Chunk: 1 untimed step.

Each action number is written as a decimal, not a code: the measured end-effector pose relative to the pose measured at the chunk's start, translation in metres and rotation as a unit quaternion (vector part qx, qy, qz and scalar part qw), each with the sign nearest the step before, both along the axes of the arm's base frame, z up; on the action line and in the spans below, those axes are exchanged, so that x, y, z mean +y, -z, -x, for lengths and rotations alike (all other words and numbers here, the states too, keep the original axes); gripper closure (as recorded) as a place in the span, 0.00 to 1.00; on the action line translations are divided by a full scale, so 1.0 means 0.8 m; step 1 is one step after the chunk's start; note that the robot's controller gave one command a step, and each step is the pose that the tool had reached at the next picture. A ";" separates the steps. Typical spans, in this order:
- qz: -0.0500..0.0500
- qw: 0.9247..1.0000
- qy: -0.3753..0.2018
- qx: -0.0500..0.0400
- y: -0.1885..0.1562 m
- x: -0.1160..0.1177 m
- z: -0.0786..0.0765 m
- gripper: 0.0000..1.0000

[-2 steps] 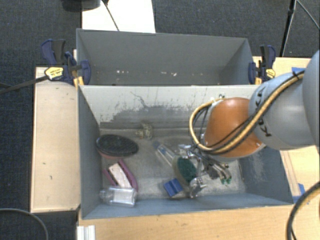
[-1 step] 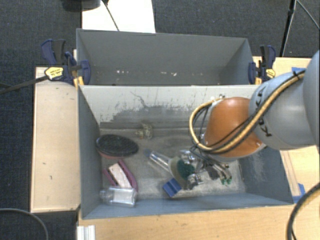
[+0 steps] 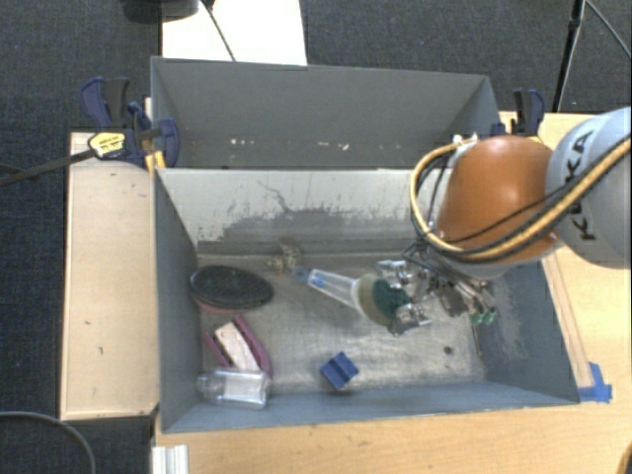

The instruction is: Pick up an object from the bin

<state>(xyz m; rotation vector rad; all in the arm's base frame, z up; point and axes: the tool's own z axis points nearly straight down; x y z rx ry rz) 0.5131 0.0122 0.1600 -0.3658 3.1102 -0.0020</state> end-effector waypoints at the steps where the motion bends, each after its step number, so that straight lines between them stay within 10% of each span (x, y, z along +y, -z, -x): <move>1: 0.000 1.000 -0.007 -0.001 -0.138 -0.009 -0.007 1.00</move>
Offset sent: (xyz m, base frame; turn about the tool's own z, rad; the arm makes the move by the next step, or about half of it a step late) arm 0.0035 -0.0072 0.1057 -0.0169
